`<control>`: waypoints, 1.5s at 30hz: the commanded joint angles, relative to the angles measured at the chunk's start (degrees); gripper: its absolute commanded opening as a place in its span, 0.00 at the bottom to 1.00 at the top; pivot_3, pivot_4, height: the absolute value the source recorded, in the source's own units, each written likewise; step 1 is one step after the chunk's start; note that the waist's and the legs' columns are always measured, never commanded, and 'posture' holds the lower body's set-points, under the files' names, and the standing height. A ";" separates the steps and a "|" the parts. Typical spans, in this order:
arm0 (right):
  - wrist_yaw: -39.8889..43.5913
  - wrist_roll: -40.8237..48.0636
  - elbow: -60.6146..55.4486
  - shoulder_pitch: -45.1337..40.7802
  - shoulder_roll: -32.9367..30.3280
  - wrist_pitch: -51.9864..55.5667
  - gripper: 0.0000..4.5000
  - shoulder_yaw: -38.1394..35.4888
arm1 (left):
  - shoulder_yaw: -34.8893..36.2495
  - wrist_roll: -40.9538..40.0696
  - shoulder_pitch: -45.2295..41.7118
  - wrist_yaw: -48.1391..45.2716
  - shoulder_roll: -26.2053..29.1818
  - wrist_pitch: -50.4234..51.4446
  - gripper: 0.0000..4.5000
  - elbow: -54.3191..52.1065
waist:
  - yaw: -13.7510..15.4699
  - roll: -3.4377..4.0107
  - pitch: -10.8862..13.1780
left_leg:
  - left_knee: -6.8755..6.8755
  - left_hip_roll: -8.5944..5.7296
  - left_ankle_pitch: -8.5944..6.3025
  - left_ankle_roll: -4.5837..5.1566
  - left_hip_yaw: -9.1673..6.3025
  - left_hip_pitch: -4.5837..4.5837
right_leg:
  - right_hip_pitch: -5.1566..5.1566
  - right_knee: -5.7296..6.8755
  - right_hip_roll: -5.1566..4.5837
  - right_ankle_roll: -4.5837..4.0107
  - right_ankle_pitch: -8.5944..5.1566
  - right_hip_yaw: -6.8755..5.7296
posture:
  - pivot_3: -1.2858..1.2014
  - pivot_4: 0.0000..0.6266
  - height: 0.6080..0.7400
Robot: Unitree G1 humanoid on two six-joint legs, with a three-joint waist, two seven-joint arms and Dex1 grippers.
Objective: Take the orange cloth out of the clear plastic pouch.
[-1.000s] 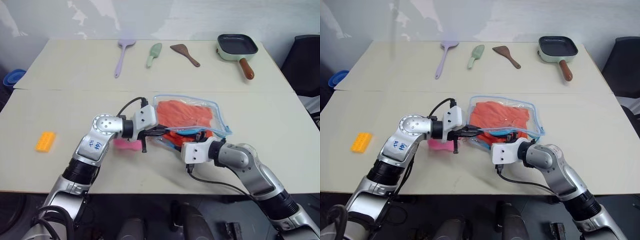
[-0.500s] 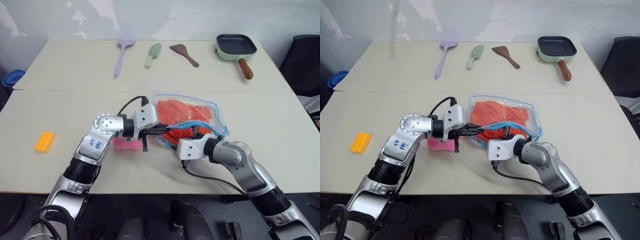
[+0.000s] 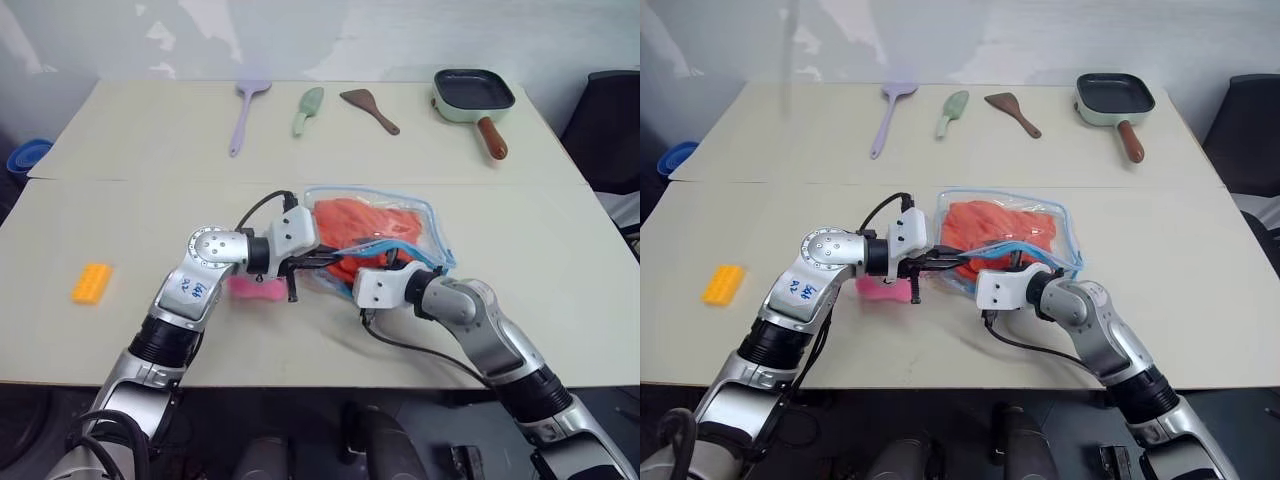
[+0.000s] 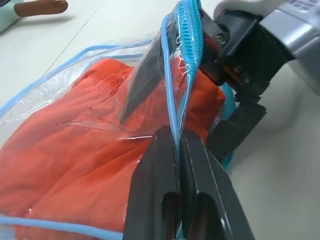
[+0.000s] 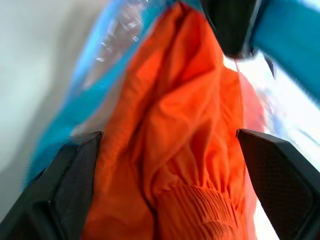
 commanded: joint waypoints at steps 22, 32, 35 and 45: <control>7.61 -0.37 1.00 4.35 -7.79 -5.96 0.01 4.28 | 1.95 2.86 -3.45 6.26 -2.47 0.68 0.00 4.88 | 0.64 -0.01 -0.06 | 0.00 -0.01 0.00 0.02 -0.21 0.18 | 0.36 -0.15 -0.05 0.01 0.00 -0.14 | 0.52 0.24 1.00; 11.76 -0.14 -1.30 6.30 -11.21 -10.12 0.01 4.99 | 2.31 0.36 -8.25 6.82 -7.94 1.58 0.00 8.58 | 0.20 -0.04 -0.07 | -0.21 0.07 -0.01 0.05 -0.27 0.23 | 0.73 -0.43 0.01 0.08 0.04 -0.25 | 0.52 0.24 1.00; 11.04 -1.88 0.29 4.73 -10.35 -10.70 0.01 5.51 | 1.37 -0.25 -7.77 5.08 -8.89 2.29 0.00 6.71 | 0.07 -0.07 -0.09 | -0.19 0.07 0.00 0.04 -0.25 0.24 | 0.73 -0.42 0.01 0.08 0.04 -0.24 | 0.52 0.24 1.00; 11.78 -3.52 -0.15 2.49 -13.18 -19.87 0.01 5.46 | -3.12 7.85 -7.89 7.91 -9.60 -3.96 0.00 10.71 | -0.83 -0.07 -0.10 | -0.19 0.07 0.04 -0.04 -0.22 0.30 | 0.75 -0.42 0.01 0.06 0.03 -0.18 | 0.52 0.24 1.00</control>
